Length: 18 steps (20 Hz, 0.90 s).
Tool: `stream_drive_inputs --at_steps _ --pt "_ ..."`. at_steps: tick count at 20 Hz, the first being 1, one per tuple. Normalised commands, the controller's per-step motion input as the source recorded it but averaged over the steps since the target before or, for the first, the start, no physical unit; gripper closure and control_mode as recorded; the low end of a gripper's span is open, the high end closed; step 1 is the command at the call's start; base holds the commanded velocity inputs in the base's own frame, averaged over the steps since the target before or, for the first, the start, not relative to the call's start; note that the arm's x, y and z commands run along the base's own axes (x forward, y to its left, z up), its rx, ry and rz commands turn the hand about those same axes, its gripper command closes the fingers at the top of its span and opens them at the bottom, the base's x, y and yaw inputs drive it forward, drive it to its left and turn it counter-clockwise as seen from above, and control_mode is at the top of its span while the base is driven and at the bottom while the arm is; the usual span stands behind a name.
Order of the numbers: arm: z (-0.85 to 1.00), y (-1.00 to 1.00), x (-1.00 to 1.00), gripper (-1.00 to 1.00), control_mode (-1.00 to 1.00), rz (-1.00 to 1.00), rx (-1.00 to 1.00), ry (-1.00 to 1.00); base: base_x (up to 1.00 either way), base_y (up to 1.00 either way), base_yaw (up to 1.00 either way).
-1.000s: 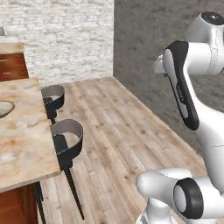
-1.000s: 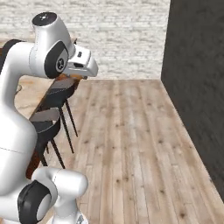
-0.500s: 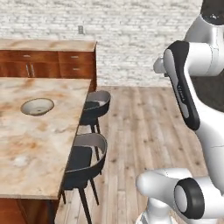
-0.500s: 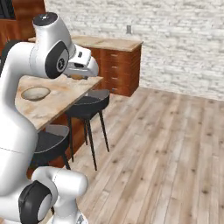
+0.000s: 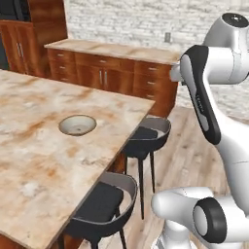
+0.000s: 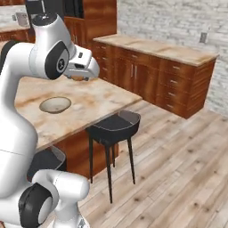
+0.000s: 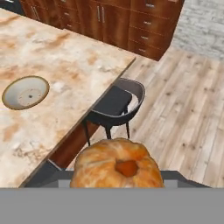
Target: Retrieve the tangerine and kiwi from the fridge and place them into the bowl on the dining table.
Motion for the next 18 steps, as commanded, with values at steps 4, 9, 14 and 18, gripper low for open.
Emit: stream_drive_inputs --at_steps 4,9,14,18 --pt "0.0 0.0 0.0 1.0 1.0 0.0 0.0 0.0 1.0 -0.65 0.62" --pt "0.0 0.0 0.0 1.0 1.0 0.0 0.0 0.0 1.0 -0.63 0.6" --pt "0.0 0.0 0.0 1.0 1.0 0.0 0.0 0.0 0.77 -0.11 0.65" --pt "0.0 0.0 0.0 1.0 1.0 0.0 0.0 0.0 0.9 0.0 0.6"
